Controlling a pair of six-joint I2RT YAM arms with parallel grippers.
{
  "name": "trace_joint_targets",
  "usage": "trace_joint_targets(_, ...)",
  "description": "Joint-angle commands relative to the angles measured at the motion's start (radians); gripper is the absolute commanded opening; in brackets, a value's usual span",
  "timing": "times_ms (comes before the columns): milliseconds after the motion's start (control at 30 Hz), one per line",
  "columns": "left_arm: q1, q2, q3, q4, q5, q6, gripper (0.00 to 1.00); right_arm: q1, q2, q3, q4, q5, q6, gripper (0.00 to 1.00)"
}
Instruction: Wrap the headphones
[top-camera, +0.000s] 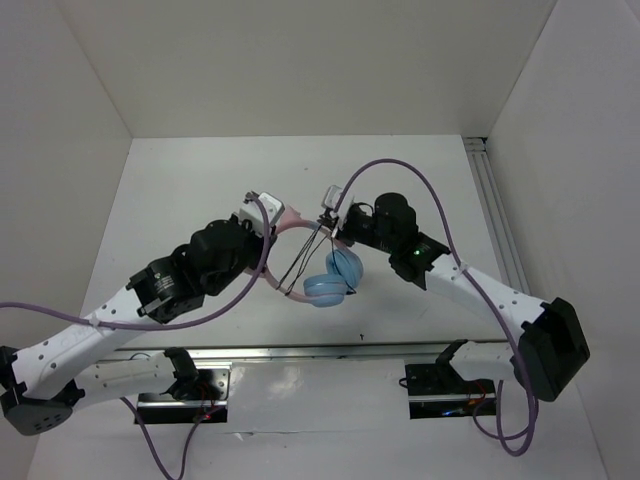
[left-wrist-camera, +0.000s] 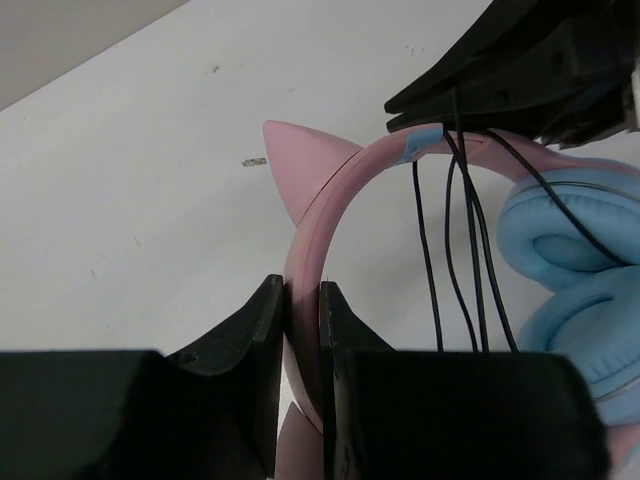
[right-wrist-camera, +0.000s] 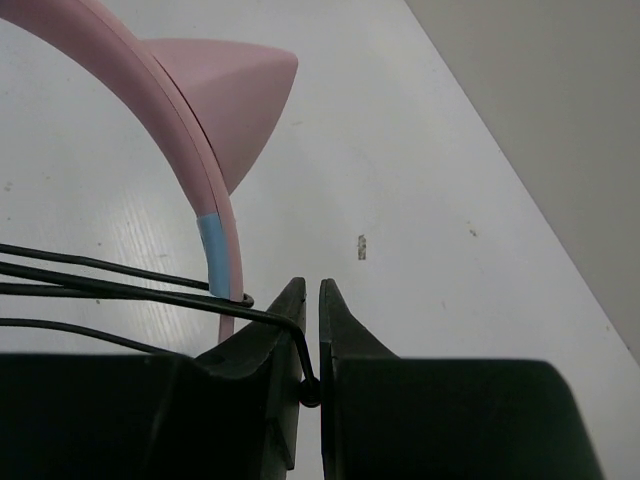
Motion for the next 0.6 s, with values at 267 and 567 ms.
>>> trace_joint_targets(267, -0.030, 0.024, -0.101, 0.005, 0.048, -0.088, 0.00, -0.282, 0.252, 0.277, 0.089, 0.154, -0.032, 0.00)
trace_joint_targets(567, -0.030, 0.183, -0.176, 0.226, 0.152, -0.056, 0.00, -0.345, 0.401, 0.366, 0.107, 0.090, -0.041, 0.00)
